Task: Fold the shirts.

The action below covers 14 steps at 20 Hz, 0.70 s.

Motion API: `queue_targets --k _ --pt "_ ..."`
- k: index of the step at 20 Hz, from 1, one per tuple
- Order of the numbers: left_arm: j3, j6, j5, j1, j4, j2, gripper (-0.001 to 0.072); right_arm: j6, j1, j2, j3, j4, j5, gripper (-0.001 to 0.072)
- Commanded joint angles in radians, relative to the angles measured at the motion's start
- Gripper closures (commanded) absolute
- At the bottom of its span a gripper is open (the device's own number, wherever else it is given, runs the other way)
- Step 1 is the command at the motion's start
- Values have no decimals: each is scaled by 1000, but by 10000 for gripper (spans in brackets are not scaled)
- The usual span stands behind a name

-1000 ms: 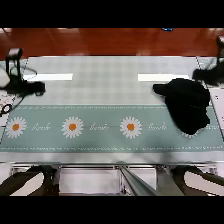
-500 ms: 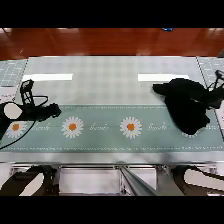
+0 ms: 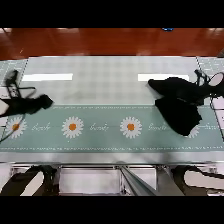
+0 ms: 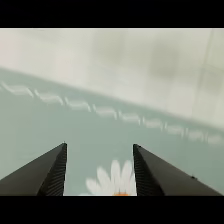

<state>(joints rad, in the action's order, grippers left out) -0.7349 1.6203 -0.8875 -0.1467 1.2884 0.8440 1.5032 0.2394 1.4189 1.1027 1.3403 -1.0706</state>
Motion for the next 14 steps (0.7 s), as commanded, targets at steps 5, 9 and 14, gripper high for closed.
queue_targets --k 5,9,14 --pt "-172 -19 -13 -153 -7 -262 202 -53 -78 -298 370 -51 -60 687" --pt "-172 -20 -100 -142 -36 -373 202 -53 -166 -407 533 -50 -63 687" --pt "-172 -21 -127 -105 -40 -407 202 -45 -390 -448 661 -13 -67 687"
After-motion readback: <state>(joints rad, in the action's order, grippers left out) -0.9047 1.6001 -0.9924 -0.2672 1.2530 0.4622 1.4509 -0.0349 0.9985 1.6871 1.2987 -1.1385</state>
